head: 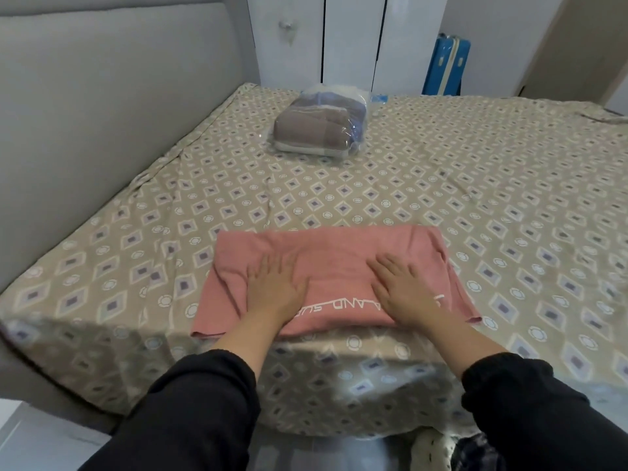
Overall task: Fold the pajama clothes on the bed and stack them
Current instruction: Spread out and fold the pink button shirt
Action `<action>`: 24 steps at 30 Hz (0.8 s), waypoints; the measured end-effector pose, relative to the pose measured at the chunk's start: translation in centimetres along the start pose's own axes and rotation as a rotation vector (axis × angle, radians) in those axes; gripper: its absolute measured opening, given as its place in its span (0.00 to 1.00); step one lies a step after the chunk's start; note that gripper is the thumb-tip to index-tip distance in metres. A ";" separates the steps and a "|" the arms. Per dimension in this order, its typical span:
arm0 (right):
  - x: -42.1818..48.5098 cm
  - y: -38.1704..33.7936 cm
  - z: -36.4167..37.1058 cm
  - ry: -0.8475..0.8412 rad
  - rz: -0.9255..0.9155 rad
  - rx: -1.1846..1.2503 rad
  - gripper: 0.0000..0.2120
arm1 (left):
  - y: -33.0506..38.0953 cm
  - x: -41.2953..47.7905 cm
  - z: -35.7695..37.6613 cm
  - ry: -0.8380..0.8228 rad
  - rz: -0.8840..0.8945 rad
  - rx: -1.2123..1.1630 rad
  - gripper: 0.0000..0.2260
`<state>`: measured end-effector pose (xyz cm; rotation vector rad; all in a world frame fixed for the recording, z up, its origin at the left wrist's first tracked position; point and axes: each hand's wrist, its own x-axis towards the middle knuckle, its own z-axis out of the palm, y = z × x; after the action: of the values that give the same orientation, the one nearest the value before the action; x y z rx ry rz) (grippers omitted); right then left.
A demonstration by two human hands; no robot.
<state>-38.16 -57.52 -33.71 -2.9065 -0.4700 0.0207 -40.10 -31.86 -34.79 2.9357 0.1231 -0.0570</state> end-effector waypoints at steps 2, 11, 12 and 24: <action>1.0 2.4 0.3 0.011 0.228 -0.063 0.26 | -0.3 0.2 0.8 0.042 -0.047 0.001 0.29; 5.9 -0.7 0.3 0.004 -0.015 -0.032 0.29 | -0.2 0.6 1.8 0.124 -0.060 0.018 0.29; 5.8 -1.4 1.0 -0.055 -0.157 -0.004 0.28 | -0.2 0.6 1.8 0.129 -0.062 0.020 0.29; 8.1 12.1 -3.0 0.318 0.646 0.517 0.19 | -0.1 0.7 2.1 0.146 -0.042 0.051 0.29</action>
<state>-26.60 -66.85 -33.05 -2.3583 0.4656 -0.1918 -39.50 -32.17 -36.85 2.9867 0.2079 0.1510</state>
